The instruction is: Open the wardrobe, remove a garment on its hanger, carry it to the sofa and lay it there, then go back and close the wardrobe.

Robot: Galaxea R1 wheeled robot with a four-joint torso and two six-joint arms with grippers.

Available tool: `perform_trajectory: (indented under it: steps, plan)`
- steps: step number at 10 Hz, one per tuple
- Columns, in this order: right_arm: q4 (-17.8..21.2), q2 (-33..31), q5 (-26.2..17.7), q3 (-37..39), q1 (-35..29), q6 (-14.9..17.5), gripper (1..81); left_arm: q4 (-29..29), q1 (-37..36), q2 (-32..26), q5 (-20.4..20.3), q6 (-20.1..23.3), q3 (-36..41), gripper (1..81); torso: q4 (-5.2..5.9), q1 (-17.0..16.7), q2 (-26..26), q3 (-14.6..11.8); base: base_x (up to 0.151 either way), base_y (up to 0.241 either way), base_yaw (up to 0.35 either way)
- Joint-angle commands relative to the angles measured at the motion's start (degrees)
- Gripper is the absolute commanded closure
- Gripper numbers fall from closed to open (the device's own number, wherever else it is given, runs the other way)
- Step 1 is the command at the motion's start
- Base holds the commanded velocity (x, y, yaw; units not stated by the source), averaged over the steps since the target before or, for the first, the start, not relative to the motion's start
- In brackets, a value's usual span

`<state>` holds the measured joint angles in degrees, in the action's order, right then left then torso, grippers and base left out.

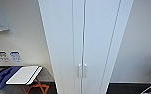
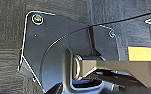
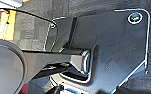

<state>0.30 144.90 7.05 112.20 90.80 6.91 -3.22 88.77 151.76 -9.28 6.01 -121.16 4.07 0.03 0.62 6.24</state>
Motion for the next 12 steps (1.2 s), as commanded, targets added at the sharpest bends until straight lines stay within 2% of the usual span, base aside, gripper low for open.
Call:
perform_trajectory:
  steps: [1, 6, 12]
  plan:
    - [-0.39, -1.78, -3.53, -1.21, -1.80, 0.29, 1.0, 0.67, -1.71, -0.93, 3.04, 0.49, 1.01, 1.0, 0.00, 0.00, 0.00, 0.00, 0.101, 0.000, 0.000]
    - [-0.39, -1.78, -3.62, -0.86, -2.06, 0.29, 1.0, 0.76, -1.71, -0.84, 3.21, 0.41, 1.01, 1.0, 0.00, 0.00, 0.00, 0.00, 0.092, 0.000, 0.000]
    - [-0.13, -2.48, -3.88, -1.91, -2.59, 0.21, 1.0, 0.76, -1.71, -1.36, 3.30, 0.41, 1.80, 1.0, 0.00, 0.05, -0.02, 0.00, 0.000, 0.000, 0.000]
